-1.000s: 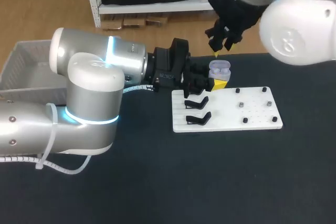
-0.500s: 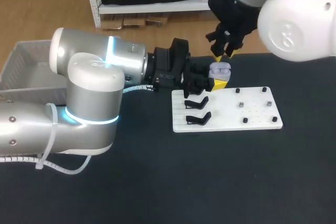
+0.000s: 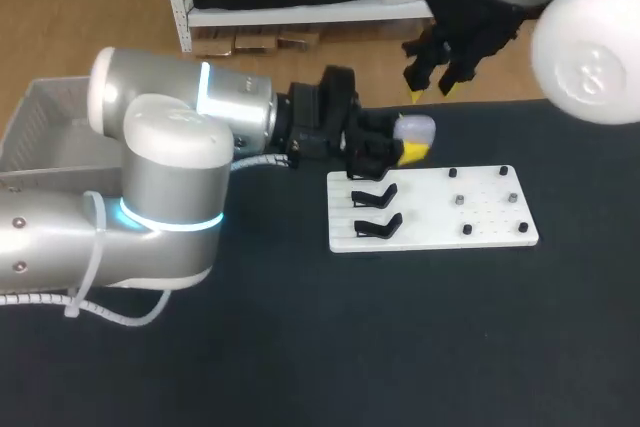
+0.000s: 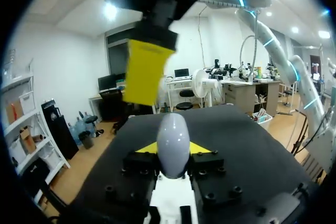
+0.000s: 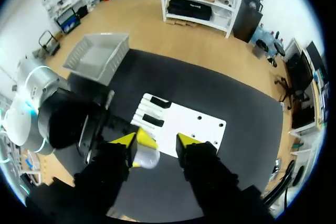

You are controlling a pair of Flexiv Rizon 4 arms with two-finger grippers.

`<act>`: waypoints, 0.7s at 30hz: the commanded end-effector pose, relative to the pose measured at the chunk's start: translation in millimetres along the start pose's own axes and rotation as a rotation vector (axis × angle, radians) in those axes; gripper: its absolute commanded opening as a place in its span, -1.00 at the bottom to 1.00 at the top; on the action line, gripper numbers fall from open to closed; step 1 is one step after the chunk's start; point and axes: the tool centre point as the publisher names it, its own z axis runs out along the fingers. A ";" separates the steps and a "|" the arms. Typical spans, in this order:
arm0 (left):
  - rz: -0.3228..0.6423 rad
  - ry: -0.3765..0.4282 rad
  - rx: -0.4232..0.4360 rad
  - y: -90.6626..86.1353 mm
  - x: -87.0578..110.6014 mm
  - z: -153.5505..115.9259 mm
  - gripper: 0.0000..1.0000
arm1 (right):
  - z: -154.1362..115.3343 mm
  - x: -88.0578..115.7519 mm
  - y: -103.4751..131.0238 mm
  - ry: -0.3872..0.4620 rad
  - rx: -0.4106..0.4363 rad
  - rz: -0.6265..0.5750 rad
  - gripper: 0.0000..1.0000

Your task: Pick up each earbud case from the left stands, insert the matching earbuds, close the lid, and place the case in the box.

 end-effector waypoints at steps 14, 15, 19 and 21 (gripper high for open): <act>0.070 0.046 -0.263 53.1 22.8 -215.0 -1.00 | -5.6 59.1 -14.1 -0.164 -0.112 0.334 1.00; 0.057 0.046 -0.273 58.0 28.7 -227.9 -1.00 | -5.0 62.7 -14.1 -0.164 -0.115 0.356 1.00; 0.046 0.069 -0.320 78.0 54.3 -273.8 -1.00 | -5.2 74.2 -10.6 -0.185 -0.119 0.410 1.00; 0.027 0.101 -0.342 88.9 69.4 -291.4 -1.00 | -6.1 78.7 -8.0 -0.211 -0.126 0.434 1.00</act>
